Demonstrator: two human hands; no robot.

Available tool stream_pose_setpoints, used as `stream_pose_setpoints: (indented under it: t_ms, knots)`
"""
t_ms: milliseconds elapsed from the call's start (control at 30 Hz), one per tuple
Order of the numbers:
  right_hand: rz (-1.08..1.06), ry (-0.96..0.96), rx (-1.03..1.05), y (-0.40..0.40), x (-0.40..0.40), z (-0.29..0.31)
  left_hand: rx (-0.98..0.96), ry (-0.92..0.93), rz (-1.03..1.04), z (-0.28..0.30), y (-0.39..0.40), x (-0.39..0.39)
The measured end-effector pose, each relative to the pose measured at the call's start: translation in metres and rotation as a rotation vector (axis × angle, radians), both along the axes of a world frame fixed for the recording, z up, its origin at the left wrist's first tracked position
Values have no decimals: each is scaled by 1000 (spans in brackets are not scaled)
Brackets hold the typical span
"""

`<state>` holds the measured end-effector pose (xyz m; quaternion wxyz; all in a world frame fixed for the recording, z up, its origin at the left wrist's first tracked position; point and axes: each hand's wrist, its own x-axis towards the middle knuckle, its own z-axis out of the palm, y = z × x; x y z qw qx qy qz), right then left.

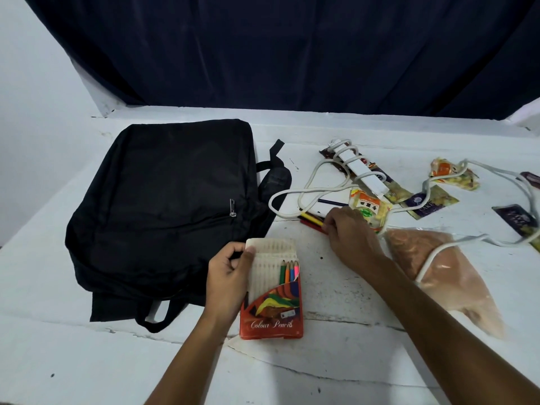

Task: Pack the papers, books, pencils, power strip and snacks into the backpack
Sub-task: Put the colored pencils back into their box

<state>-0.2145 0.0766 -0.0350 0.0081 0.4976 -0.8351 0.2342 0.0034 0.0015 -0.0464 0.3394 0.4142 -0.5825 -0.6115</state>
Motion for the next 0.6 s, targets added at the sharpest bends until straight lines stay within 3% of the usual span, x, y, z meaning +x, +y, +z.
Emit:
stream_pose_setpoints:
  t_ms: [67,133,200,267,367,533,600]
  knots:
    - [53,-178,-163,0,5,14,7,5,6,0,-1,-1]
    - [97,-522,-255,0,12,33,10,7,11,0,-1,-1]
    - [170,-992,-258,0,20,49,11,5,10,-1,-1,-1]
    - [236,-1250,-174,-1,27,57,17,2,11,-2,-1,-1]
    - [264,-1159,-39,-6,41,57,12,8,9,-1,-1,-2]
    - [221,-676,38,-21,61,51,-4,13,17,1,-1,-2]
    - [204,-591,67,-23,66,45,-1,20,20,0,-1,-2]
